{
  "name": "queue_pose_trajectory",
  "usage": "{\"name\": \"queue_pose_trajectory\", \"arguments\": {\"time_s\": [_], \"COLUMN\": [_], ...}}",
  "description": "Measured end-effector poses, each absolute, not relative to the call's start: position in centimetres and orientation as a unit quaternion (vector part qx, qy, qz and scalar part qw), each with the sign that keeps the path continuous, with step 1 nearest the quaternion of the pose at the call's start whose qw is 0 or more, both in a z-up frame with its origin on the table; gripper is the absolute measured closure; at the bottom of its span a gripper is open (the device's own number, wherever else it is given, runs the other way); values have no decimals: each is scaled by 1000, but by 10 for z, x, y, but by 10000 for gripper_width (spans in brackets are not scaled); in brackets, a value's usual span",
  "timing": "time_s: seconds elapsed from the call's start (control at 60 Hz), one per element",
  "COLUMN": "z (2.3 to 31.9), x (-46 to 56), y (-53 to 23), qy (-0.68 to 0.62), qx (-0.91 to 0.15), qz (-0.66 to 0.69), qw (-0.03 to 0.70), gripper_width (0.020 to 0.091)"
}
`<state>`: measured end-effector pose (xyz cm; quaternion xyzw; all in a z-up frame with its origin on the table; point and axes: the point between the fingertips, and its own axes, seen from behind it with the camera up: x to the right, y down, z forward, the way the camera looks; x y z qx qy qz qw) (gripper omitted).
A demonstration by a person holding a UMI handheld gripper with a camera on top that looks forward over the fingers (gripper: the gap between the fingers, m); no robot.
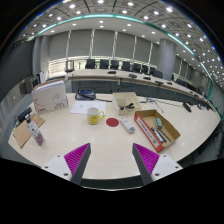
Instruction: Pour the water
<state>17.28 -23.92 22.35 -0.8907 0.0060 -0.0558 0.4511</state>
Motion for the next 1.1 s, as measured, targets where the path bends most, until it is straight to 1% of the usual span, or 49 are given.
{"name": "queue_pose_trajectory", "arguments": {"time_s": [0.15, 0.167, 0.183, 0.367, 0.55, 0.767, 0.95, 0.983, 1.017, 1.1], "z": [204, 214, 202, 178, 136, 100, 67, 64, 58, 49], "x": [133, 144, 122, 23, -99, -216, -253, -256, -258, -258], "y": [-241, -245, -242, -241, -231, -179, -119, -110, -102, -85], "qy": [-5, -9, -9, -32, -61, -76, -50, -47, -46, -48], "qx": [-894, -895, -893, -887, -877, -847, -837, -833, -832, -828], "qz": [-56, -55, -55, -20, 24, 63, 59, 58, 54, 41], "qw": [444, 443, 446, 460, 476, 522, 542, 548, 550, 557], "gripper_width": [240, 238, 238, 242, 241, 239, 239, 247, 277, 397]}}
